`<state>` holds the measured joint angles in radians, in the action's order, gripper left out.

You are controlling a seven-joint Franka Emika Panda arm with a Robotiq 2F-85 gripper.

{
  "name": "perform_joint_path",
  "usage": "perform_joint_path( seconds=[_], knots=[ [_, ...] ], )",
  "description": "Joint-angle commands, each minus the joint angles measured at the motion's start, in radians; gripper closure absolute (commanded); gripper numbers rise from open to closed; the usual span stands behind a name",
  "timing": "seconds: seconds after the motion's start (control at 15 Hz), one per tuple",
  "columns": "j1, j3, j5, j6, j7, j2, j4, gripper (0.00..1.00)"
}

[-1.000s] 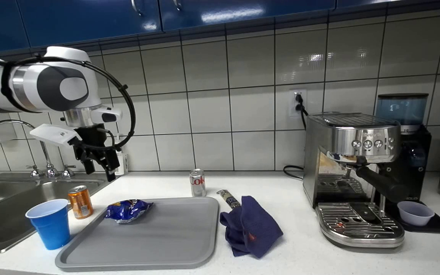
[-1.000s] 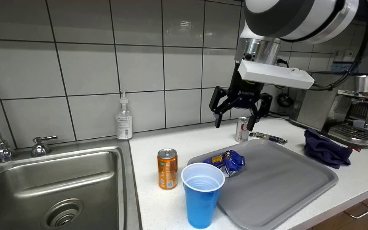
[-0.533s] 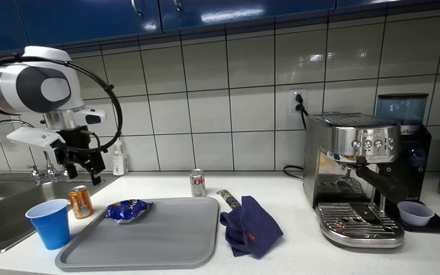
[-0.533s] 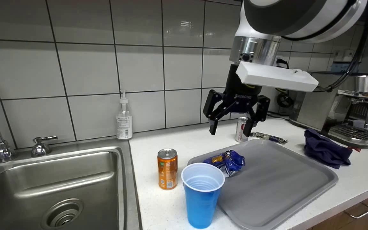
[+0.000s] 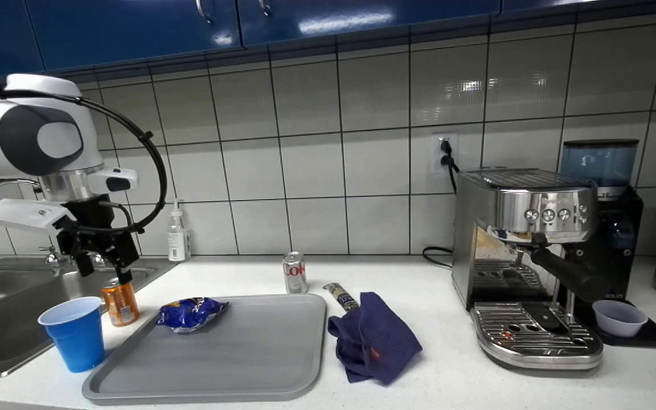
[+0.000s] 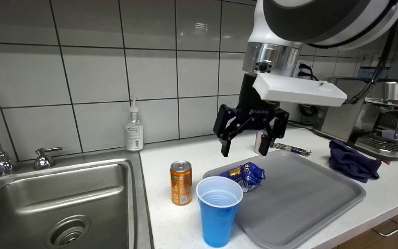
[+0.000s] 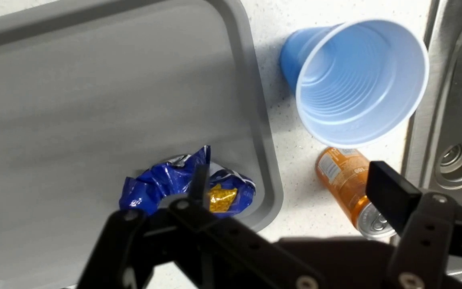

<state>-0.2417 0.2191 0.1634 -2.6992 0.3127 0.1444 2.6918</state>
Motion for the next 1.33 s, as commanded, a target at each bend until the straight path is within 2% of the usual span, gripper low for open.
perform_joint_path(
  seconds=[0.0, 0.73, 1.27],
  knots=[
    [-0.007, 0.028, -0.002, -0.025, 0.012, 0.030, 0.037, 0.00],
    [-0.016, 0.077, -0.051, -0.038, 0.046, 0.014, 0.065, 0.00],
    [-0.008, 0.098, -0.129, -0.072, 0.125, -0.029, 0.074, 0.00]
  ],
)
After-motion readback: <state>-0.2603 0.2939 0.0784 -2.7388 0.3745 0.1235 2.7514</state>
